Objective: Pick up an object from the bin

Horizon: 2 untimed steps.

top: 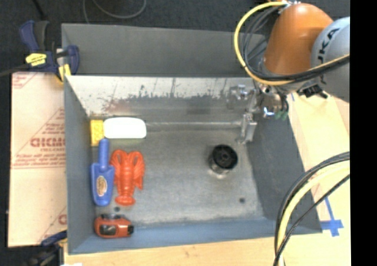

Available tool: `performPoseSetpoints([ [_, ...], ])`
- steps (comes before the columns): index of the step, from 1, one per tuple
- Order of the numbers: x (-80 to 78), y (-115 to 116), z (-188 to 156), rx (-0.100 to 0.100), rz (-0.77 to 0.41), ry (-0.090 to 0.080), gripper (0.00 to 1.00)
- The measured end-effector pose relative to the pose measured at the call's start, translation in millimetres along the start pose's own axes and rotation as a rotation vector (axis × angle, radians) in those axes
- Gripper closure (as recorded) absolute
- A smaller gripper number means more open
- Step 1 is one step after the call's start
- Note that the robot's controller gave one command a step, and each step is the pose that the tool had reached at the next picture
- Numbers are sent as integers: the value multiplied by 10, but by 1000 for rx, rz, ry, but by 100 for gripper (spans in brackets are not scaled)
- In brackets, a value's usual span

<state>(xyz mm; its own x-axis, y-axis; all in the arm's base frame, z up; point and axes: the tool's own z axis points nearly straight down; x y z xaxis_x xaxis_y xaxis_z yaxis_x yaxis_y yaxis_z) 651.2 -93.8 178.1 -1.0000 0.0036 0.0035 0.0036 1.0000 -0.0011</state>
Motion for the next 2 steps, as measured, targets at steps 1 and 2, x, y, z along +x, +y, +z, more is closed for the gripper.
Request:
performPoseSetpoints([
  [1,-17,2,-56,1,-2,-9,0],
  [2,136,-56,361,2,-77,-13,0],
])
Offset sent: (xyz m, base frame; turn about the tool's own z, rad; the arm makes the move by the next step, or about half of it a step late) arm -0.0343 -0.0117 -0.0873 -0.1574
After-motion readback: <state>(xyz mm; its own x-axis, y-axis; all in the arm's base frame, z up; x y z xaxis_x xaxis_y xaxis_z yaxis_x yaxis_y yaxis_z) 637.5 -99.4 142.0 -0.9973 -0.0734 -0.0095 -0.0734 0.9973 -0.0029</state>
